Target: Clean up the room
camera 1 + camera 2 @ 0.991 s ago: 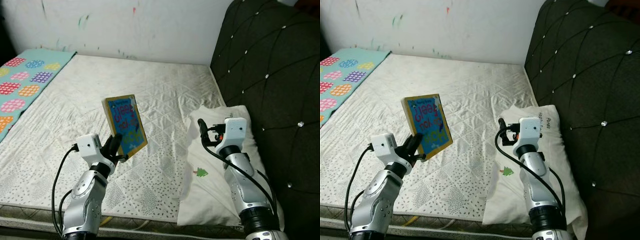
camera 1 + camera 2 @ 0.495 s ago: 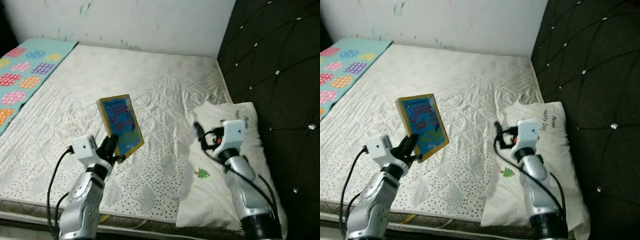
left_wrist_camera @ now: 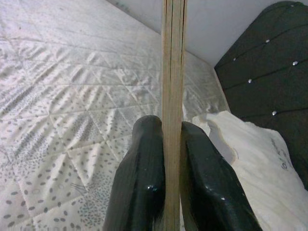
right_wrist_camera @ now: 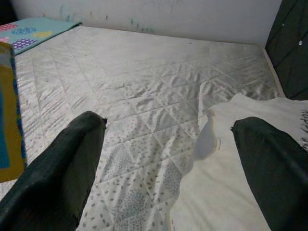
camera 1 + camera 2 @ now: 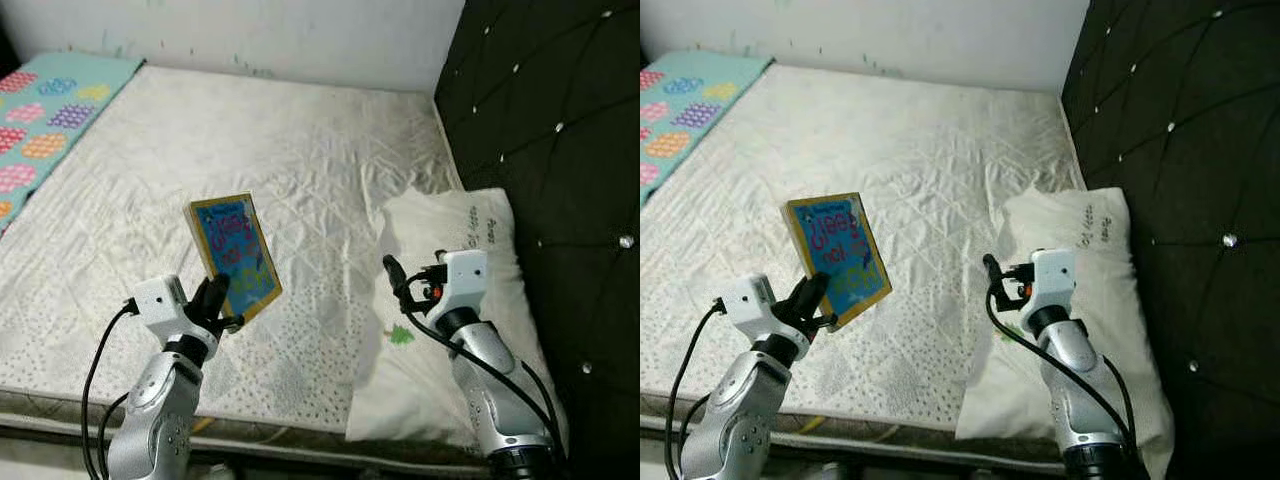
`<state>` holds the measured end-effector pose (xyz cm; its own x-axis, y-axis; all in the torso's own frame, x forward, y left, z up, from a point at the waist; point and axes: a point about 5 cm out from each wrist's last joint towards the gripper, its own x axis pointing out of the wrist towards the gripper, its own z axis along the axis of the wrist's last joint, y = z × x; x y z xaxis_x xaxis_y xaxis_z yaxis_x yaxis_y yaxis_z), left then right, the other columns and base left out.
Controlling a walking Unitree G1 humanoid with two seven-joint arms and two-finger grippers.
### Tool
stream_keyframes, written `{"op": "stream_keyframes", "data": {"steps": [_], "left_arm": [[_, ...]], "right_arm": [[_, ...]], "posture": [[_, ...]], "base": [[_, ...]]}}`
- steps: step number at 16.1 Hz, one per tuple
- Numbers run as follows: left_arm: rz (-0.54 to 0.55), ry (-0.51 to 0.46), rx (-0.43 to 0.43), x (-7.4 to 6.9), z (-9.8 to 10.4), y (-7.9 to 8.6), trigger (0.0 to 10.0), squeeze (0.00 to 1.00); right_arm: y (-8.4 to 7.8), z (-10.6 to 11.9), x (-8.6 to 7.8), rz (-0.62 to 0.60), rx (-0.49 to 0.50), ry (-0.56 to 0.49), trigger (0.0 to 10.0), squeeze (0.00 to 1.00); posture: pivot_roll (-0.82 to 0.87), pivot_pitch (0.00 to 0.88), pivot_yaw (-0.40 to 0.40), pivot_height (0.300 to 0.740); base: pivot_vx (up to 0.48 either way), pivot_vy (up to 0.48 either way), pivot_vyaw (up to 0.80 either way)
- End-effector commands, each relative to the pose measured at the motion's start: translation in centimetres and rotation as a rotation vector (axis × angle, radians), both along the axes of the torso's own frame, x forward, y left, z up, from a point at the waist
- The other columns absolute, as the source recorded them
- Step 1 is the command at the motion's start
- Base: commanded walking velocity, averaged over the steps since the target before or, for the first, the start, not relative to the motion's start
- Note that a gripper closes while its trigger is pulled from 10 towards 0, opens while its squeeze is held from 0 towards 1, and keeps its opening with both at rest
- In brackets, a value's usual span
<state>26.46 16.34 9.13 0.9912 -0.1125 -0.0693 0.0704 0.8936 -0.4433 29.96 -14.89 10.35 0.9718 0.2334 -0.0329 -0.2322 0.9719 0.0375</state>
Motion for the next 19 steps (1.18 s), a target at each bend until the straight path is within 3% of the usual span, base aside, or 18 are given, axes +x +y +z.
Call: {"op": "stream_keyframes", "data": {"steps": [1, 9, 12, 19], "left_arm": [[-0.01, -0.033, 0.004, 0.05, 0.8, -0.21, 10.0, 0.0], [0.024, -0.046, 0.015, 0.5, 0.95, 0.03, 10.0, 0.0], [0.047, -0.05, 0.016, 0.55, 1.03, 0.24, 10.0, 0.0], [0.074, -0.051, 0.012, 0.65, 1.01, 0.54, 10.0, 0.0]], "right_arm": [[-0.13, -0.09, -0.25, -0.002, 0.001, 0.012, 10.0, 0.0], [-0.12, 0.29, 0.31, 0.015, -0.022, 0.003, 10.0, 0.0], [0.09, 0.34, 0.38, 0.021, -0.019, 0.002, 10.0, 0.0], [0.05, 0.26, 0.41, 0.025, -0.014, 0.005, 10.0, 0.0]], "posture": [[-0.08, 0.15, -0.059, 0.655], [-0.08, 0.12, -0.064, 0.655], [-0.08, 0.119, -0.065, 0.61], [-0.08, 0.131, -0.063, 0.61]], "base": [[0.0, 0.0, 0.0], [0.0, 0.0, 0.0], [0.0, 0.0, 0.0], [0.0, 0.0, 0.0]]}}
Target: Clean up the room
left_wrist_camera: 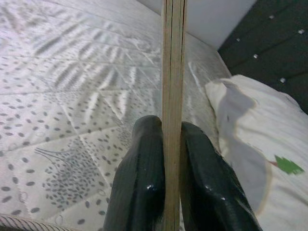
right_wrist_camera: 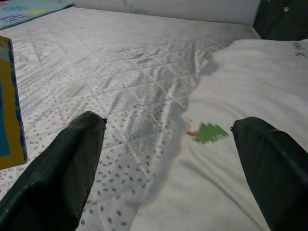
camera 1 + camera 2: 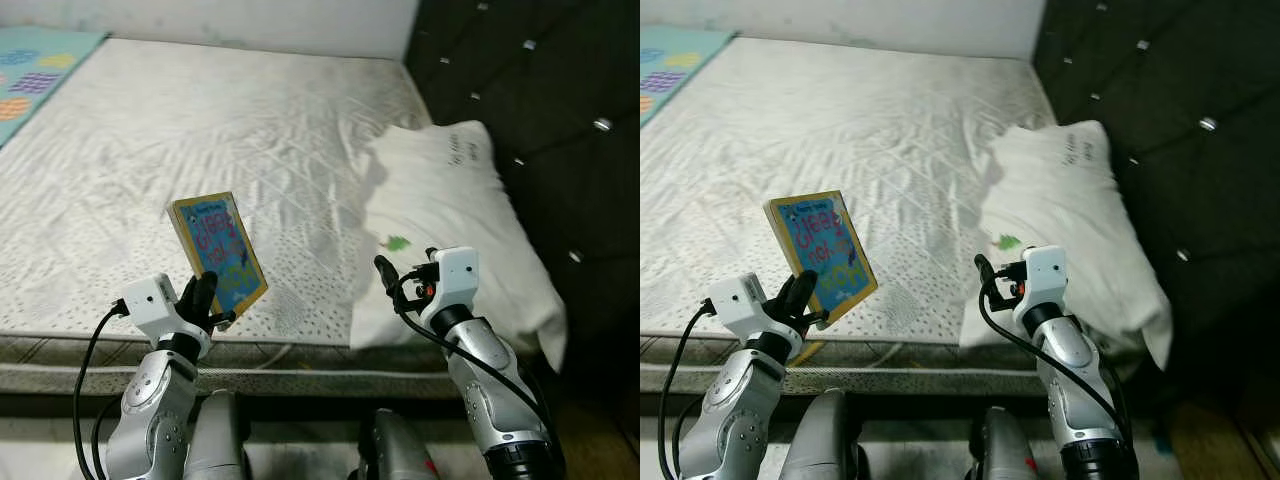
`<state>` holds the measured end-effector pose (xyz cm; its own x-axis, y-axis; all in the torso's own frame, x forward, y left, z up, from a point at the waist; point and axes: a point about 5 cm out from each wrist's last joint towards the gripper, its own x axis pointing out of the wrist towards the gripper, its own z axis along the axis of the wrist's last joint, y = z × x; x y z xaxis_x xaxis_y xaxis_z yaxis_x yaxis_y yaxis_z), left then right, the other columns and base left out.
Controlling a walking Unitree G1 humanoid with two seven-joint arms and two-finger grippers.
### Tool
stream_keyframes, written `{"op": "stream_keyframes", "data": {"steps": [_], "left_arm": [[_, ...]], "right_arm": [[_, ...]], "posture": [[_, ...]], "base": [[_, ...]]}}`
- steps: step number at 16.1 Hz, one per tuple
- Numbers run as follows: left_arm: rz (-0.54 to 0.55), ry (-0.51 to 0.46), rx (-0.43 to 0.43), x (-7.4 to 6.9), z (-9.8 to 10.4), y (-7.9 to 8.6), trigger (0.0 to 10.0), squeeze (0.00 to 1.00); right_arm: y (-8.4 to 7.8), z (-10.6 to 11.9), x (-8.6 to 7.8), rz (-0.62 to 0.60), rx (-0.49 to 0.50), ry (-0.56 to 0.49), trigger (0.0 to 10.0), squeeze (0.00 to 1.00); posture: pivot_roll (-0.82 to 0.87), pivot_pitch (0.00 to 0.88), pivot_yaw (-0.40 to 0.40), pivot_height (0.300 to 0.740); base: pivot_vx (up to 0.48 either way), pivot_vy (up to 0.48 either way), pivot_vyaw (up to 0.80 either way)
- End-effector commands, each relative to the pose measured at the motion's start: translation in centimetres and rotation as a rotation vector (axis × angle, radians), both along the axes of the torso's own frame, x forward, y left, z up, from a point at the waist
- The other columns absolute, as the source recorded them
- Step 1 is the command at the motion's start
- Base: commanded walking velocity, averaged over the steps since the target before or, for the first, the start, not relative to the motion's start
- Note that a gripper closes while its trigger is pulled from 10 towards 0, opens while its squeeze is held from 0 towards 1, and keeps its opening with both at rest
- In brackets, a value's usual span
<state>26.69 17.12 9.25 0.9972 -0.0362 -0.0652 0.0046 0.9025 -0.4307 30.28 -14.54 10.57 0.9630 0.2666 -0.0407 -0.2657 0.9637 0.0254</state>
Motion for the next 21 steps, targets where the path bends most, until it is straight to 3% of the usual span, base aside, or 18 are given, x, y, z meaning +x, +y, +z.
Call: {"op": "stream_keyframes", "data": {"steps": [1, 7, 14, 18, 21], "left_arm": [[0.0, -0.046, -0.001, 0.4, 0.9, -0.2, 10.0, 0.0], [0.036, -0.055, -0.057, 0.3, 1.1, 0.4, 10.0, 0.0], [0.071, -0.057, -0.043, 0.7, 1.3, 1.3, 10.0, 0.0], [0.096, -0.061, -0.038, 0.8, 1.3, 1.7, 10.0, 0.0], [0.075, -0.034, -0.095, 1.5, 0.9, 2.5, 10.0, 0.0]], "right_arm": [[-0.2, 0.0, 0.1, -0.004, -0.002, 0.001, 10.0, 0.0], [-0.1, 0.0, 0.0, 0.006, -0.007, 0.002, 10.0, 0.0], [-0.3, 0.1, 0.1, 0.001, -0.033, -0.006, 10.0, 0.0], [-0.1, 0.2, 0.0, 0.015, -0.051, -0.02, 10.0, 0.0], [-0.5, 0.3, 0.0, -0.012, -0.039, -0.02, 10.0, 0.0]], "posture": [[-0.08, 0.131, -0.063, 0.61], [-0.08, 0.145, -0.069, 0.585], [-0.08, 0.148, -0.07, 0.585], [-0.08, 0.148, -0.07, 0.585], [-0.1, 0.151, -0.071, 0.585]], "base": [[0.0, 0.0, 0.0], [0.0, 0.0, 0.0], [0.0, 0.0, 0.0], [0.0, 0.0, 0.7], [0.0, 0.0, 0.14]]}}
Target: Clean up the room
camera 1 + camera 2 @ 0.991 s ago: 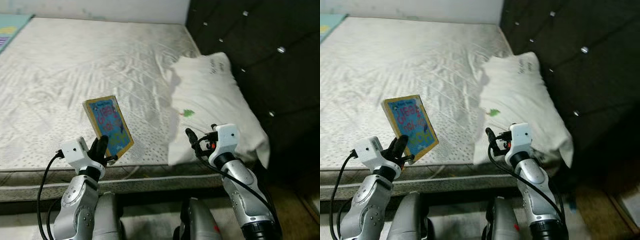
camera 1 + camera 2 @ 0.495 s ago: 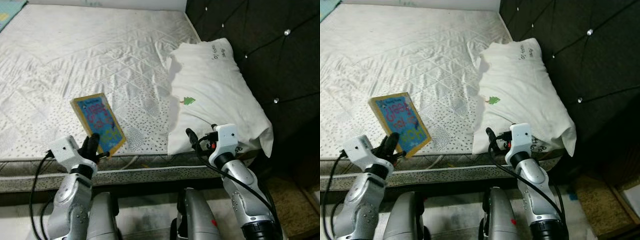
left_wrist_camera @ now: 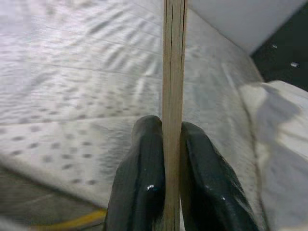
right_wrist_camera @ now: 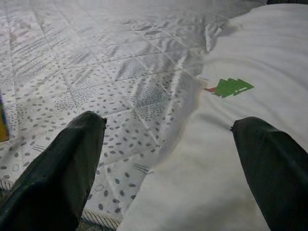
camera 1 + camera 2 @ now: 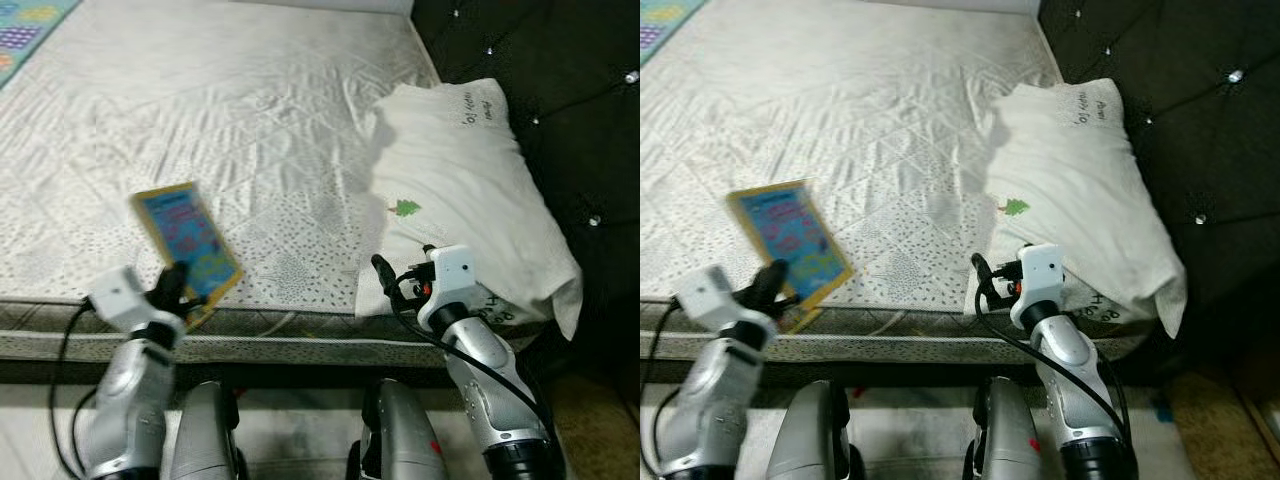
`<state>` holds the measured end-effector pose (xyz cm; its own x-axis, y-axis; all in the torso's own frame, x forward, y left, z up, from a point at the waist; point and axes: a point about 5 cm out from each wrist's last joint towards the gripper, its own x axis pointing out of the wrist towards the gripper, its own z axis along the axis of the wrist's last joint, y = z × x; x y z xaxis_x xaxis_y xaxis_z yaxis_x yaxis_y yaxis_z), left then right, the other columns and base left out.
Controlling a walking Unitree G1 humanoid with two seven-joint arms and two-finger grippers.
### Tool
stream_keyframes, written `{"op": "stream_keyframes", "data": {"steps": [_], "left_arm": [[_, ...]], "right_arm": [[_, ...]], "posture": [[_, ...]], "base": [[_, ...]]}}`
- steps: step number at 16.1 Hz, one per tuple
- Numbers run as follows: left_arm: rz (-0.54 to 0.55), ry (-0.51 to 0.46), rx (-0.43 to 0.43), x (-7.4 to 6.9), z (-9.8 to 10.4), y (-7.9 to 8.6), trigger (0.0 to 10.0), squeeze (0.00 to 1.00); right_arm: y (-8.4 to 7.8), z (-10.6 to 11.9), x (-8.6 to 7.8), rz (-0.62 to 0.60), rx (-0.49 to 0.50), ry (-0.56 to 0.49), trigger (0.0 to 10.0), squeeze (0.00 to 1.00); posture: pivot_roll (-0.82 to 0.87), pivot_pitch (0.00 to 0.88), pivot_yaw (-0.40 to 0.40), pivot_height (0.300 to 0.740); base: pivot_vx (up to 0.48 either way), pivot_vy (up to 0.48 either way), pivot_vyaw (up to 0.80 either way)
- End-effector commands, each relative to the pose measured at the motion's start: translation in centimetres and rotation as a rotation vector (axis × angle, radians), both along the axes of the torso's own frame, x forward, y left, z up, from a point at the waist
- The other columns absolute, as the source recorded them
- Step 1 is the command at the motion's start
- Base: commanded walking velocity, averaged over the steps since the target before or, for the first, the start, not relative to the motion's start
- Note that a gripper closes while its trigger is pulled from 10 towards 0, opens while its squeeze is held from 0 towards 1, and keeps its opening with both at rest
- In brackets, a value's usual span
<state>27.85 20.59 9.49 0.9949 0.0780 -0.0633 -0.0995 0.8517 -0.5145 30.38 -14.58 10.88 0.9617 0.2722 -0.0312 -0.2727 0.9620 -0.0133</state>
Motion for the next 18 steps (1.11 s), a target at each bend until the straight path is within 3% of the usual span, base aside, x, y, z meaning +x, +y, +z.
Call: {"op": "stream_keyframes", "data": {"steps": [1, 6, 10, 15, 18], "left_arm": [[-0.069, -0.037, -0.037, 0.7, 0.7, -0.9, 10.0, 0.0], [-0.23, 0.023, -0.175, 3.7, 0.2, -2.4, 10.0, 0.0], [-0.374, 0.199, -0.328, 6.2, -0.5, -4.1, 10.0, 0.0], [-0.472, 0.326, -0.355, 7.2, -1.1, -2.8, 10.0, 0.0], [-0.504, 0.374, -0.252, 6.9, -1.3, -0.8, 10.0, 0.0]], "right_arm": [[-0.7, 0.0, -0.3, -0.024, -0.002, 0.0, 10.0, 0.0], [-2.7, 0.1, -1.6, -0.062, -0.046, 0.01, 10.0, 0.0], [-4.8, 0.5, -3.2, -0.097, -0.101, 0.03, 10.0, 0.0], [-5.7, 1.1, -3.9, -0.104, -0.132, 0.043, 10.0, 0.0], [-5.8, 1.3, -4.0, -0.099, -0.148, 0.042, 10.0, 0.0]], "posture": [[-0.11, 0.156, -0.075, 0.585], [-0.18, 0.19, -0.086, 0.585], [-0.25, 0.221, -0.107, 0.585], [-0.3, 0.232, -0.118, 0.585], [-0.3, 0.228, -0.116, 0.585]], "base": [[0.0, 0.0, 0.0], [0.0, 0.0, 0.0], [0.0, 0.0, 0.0], [0.0, 0.0, 0.0], [0.0, 0.0, 0.0]]}}
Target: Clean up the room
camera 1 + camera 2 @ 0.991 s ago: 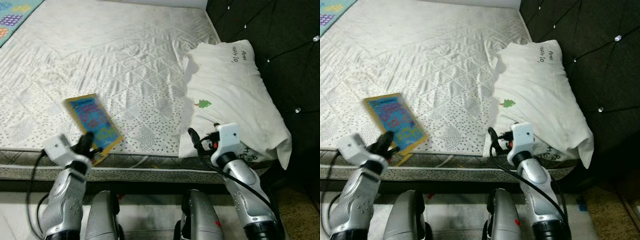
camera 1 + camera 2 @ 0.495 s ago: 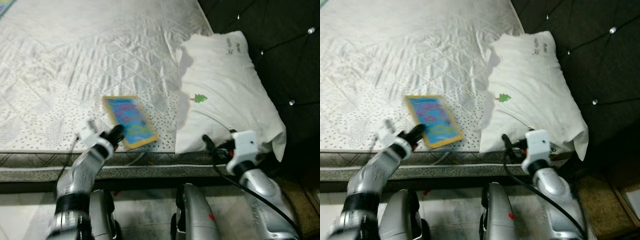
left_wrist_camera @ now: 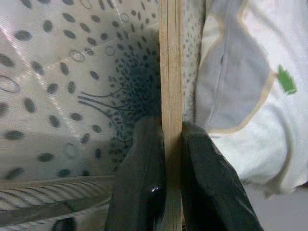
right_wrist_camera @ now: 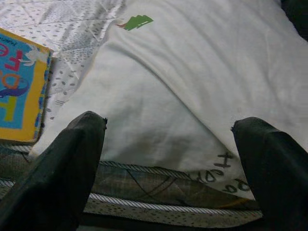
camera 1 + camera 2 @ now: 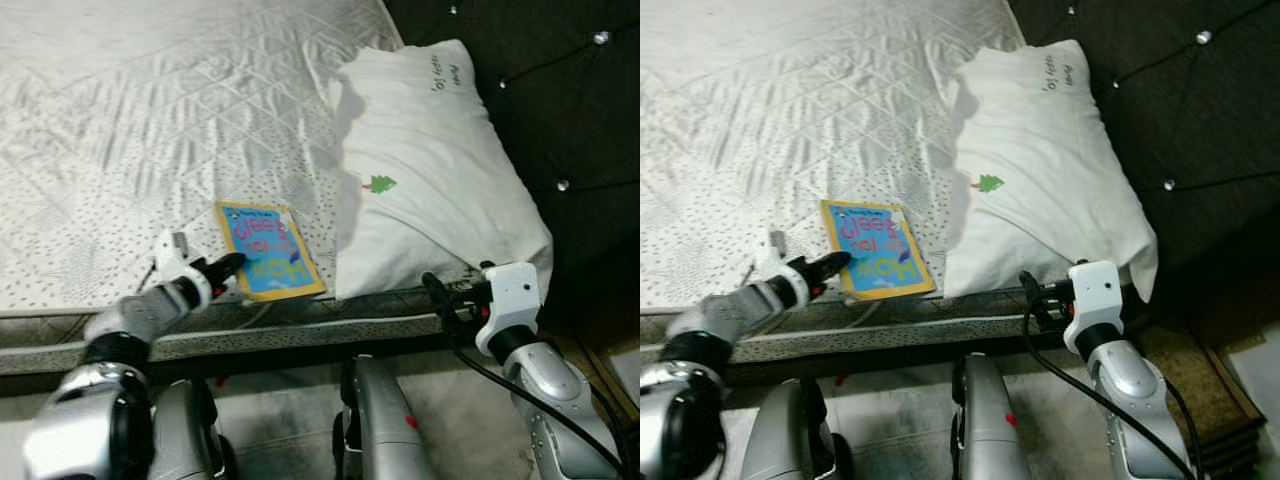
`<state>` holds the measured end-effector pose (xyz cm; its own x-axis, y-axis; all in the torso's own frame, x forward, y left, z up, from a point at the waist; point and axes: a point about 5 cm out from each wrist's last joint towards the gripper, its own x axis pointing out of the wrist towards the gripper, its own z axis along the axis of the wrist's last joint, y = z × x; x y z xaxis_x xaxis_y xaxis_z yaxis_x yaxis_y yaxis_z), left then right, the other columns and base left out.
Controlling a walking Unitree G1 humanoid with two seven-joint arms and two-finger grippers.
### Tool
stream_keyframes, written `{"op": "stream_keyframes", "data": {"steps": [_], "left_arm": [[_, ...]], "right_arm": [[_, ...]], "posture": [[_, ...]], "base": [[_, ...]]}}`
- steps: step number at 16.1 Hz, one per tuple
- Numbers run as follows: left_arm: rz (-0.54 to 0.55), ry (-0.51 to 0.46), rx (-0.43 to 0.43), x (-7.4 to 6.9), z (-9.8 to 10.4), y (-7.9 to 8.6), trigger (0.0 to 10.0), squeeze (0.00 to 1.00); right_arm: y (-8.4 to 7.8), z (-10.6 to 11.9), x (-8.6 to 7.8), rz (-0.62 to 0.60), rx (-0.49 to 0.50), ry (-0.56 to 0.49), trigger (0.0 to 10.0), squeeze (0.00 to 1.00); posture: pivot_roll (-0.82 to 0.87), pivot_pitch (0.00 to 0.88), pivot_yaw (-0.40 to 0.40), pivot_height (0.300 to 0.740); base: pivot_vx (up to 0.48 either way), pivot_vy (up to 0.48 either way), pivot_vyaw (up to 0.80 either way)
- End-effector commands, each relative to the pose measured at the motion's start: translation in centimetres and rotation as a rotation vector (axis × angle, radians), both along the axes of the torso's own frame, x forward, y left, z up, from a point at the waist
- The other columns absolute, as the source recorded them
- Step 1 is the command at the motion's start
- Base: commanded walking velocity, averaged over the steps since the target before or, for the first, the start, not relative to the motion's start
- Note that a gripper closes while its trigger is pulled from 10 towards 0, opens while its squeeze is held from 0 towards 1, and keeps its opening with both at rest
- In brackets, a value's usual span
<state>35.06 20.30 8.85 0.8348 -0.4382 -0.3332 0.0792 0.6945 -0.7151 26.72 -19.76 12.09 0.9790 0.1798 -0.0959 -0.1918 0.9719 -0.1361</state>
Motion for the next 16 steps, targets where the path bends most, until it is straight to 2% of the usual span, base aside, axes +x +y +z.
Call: {"op": "stream_keyframes", "data": {"steps": [1, 2, 3, 4, 5, 7, 11, 16], "left_arm": [[-0.024, 0.053, 0.107, -0.7, -1.1, 1.1, 10.0, 0.0], [-0.012, 0.065, 0.18, -0.9, -1.3, 2.2, 10.0, 0.0], [0.009, 0.077, 0.23, -1.1, -1.3, 3.2, 10.0, 0.07], [0.029, 0.08, 0.262, -1.1, -1.3, 3.9, 10.0, 0.61], [0.046, 0.084, 0.294, -1.2, -1.3, 4.5, 10.0, 1.0], [0.054, 0.088, 0.362, -1.2, -1.2, 5.1, 10.0, 1.0], [0.205, 0.05, 0.6, -0.8, -0.2, 7.6, 10.0, 1.0], [0.292, 0.042, 0.712, -1.1, 0.1, 9.2, 10.0, 1.0]], "right_arm": [[-0.6, 0.1, -0.4, -0.013, -0.015, 0.008, 10.0, 0.0], [-0.6, 0.1, -0.4, -0.012, -0.017, 0.008, 10.0, 0.0], [-0.6, 0.2, -0.4, -0.011, -0.018, 0.008, 10.0, 0.0], [-0.6, 0.3, -0.3, -0.011, -0.02, 0.008, 10.0, 0.0], [-0.7, 0.3, -0.3, -0.012, -0.021, 0.005, 10.0, 0.0], [-0.8, 0.5, -0.1, -0.013, -0.024, 0.001, 10.0, 0.0], [-0.7, 0.6, 0.2, -0.015, -0.026, -0.006, 10.0, 0.0], [-0.6, 0.6, 0.4, -0.014, -0.025, -0.011, 10.0, 0.0]], "posture": [[-0.31, 0.223, -0.115, 0.585], [-0.31, 0.222, -0.115, 0.585], [-0.31, 0.218, -0.115, 0.585], [-0.31, 0.215, -0.114, 0.585], [-0.31, 0.214, -0.114, 0.585], [-0.31, 0.208, -0.115, 0.585], [-0.31, 0.194, -0.109, 0.585], [-0.3, 0.188, -0.109, 0.585]], "base": [[0.0, 0.0, 0.0], [0.0, 0.0, 0.0], [0.0, 0.0, 0.0], [0.0, 0.0, 0.0], [0.0, 0.0, 0.0], [0.0, 0.0, 0.0], [0.0, 0.0, 0.0], [0.0, 0.0, 0.0]]}}
